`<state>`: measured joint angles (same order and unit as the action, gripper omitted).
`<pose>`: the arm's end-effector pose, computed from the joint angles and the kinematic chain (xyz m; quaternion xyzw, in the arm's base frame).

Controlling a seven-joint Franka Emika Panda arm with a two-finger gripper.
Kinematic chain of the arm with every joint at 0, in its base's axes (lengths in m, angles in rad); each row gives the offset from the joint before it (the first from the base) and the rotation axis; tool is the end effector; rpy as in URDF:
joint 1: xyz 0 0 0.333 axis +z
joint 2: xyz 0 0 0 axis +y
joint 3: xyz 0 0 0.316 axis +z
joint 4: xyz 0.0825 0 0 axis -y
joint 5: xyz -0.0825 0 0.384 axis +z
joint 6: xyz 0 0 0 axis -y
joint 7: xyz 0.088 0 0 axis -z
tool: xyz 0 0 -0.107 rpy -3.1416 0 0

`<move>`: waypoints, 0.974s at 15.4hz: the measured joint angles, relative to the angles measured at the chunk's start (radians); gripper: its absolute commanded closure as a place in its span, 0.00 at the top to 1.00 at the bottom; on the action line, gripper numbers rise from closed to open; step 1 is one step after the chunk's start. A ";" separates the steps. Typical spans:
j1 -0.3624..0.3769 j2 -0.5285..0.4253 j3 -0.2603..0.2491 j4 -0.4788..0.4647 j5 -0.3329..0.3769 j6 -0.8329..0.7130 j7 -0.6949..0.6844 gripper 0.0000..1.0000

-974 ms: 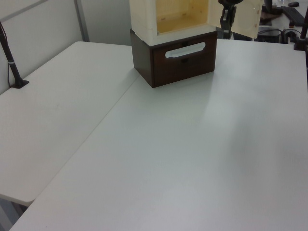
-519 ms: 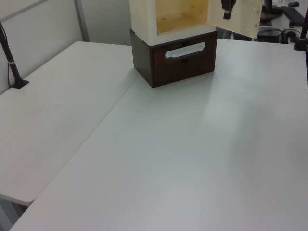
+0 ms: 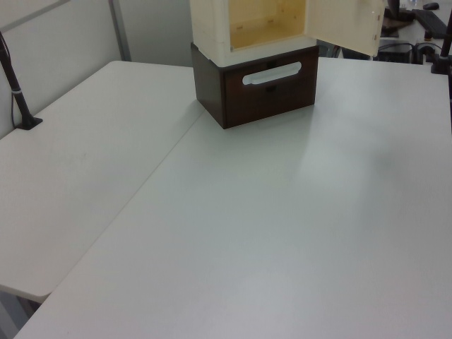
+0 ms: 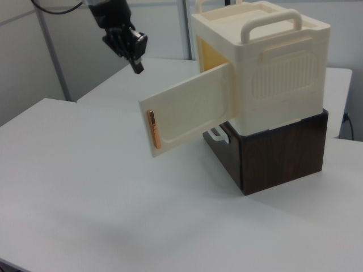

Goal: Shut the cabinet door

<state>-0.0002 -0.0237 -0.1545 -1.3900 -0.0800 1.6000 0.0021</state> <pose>0.5367 -0.0936 0.7261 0.9891 -0.0814 0.1131 0.0468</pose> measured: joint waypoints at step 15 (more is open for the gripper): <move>-0.137 -0.035 -0.189 -0.033 0.082 0.000 -0.372 0.00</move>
<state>-0.1373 -0.0588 -0.3432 -1.4228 0.0019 1.5999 -0.3701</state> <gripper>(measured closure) 0.991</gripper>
